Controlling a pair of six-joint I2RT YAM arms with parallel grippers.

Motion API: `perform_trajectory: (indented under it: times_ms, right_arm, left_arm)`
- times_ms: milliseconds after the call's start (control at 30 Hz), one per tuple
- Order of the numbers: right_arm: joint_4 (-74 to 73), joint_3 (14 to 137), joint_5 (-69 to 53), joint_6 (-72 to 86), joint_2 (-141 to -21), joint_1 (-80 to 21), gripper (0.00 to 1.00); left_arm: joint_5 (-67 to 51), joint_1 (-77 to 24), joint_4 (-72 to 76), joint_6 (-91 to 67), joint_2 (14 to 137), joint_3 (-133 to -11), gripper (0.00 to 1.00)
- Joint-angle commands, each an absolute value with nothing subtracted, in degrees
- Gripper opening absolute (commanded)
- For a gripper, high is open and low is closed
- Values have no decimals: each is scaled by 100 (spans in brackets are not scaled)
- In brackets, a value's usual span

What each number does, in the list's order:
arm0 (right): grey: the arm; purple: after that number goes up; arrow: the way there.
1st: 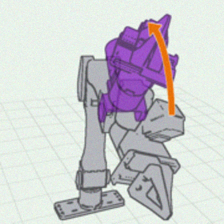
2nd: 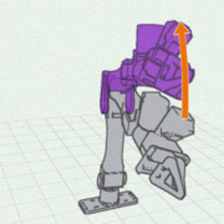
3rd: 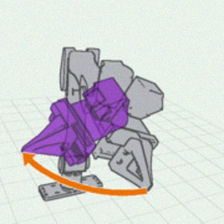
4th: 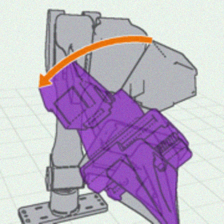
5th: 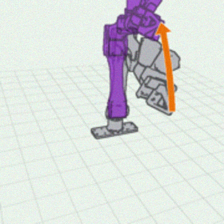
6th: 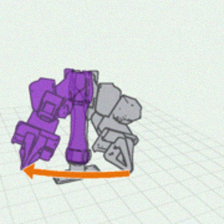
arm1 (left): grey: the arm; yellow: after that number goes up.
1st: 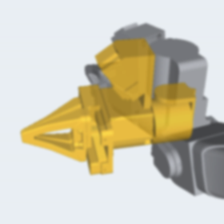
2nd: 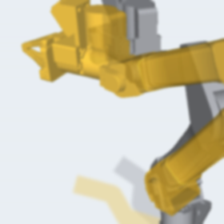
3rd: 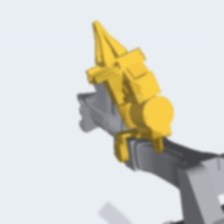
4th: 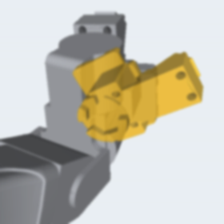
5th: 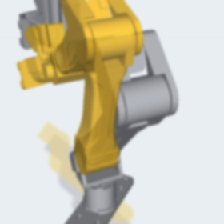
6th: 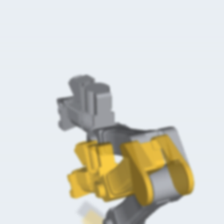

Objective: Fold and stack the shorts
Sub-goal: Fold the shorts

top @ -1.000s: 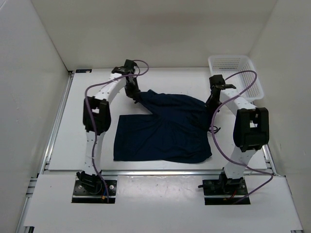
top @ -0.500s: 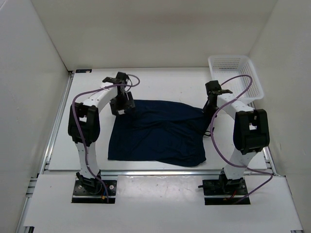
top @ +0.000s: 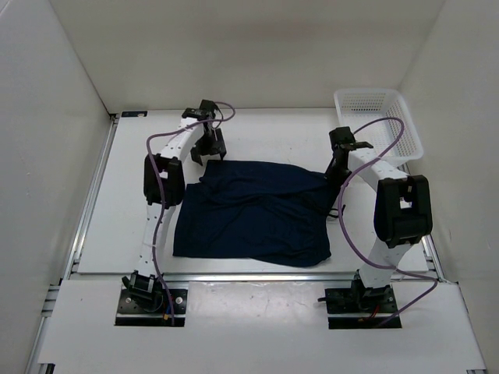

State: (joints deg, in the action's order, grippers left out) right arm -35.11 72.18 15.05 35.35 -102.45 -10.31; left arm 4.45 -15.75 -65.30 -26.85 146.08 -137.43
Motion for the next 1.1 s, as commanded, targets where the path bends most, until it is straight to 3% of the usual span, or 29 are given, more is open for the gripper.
perform_trajectory:
  times_ms: [0, 100, 167, 200, 233, 433, 667, 767, 800, 900, 1067]
  right_arm:
    - [-3612, 7479, 1564, 3375, -10274, -1055, 5]
    - [-3612, 7541, 1564, 3375, -10388, -1055, 5]
    - [-3612, 7602, 1564, 3375, -10441, -1055, 5]
    - [-3612, 7603, 1564, 3375, -10441, -1055, 5]
    - [-3612, 7603, 1564, 3375, -10441, -1055, 5]
    - [-3665, 7655, 1564, 3270, -10441, -1055, 5]
    - [-3665, 7655, 1678, 3155, -10389, -1055, 17]
    - [-3718, 7716, 1495, 2875, -10467, -1055, 30]
    - [-3718, 7847, 1338, 2630, -10546, -1055, 42]
    - [-3937, 7972, 1282, 2444, -10617, -1195, 63]
    - [-4008, 8112, 1749, 2146, -10416, -1327, 67]
  left_arm:
    - [151, -1547, -6671, -2654, 14265, -13518, 86]
    - [9, -1547, -6601, -2654, 14317, -13465, 83]
    - [-175, -1547, -6600, -2593, 14518, -13465, 55]
    - [-245, -1547, -6601, -2593, 14520, -13543, 36]
    - [-411, -1547, -6601, -2593, 14589, -13544, 11]
    - [-353, -1380, -6496, -2575, 14029, -13649, 10]
    - [-360, -906, -5995, -2733, 13184, -14070, 10]
    - [-491, -905, -6064, -2610, 13341, -14510, 10]
    - [-562, -905, -6125, -2610, 13394, -14511, 10]
    - [-563, -905, -6065, -2610, 13456, -14511, 10]
    - [-563, -853, -6012, -2549, 13728, -14704, 10]
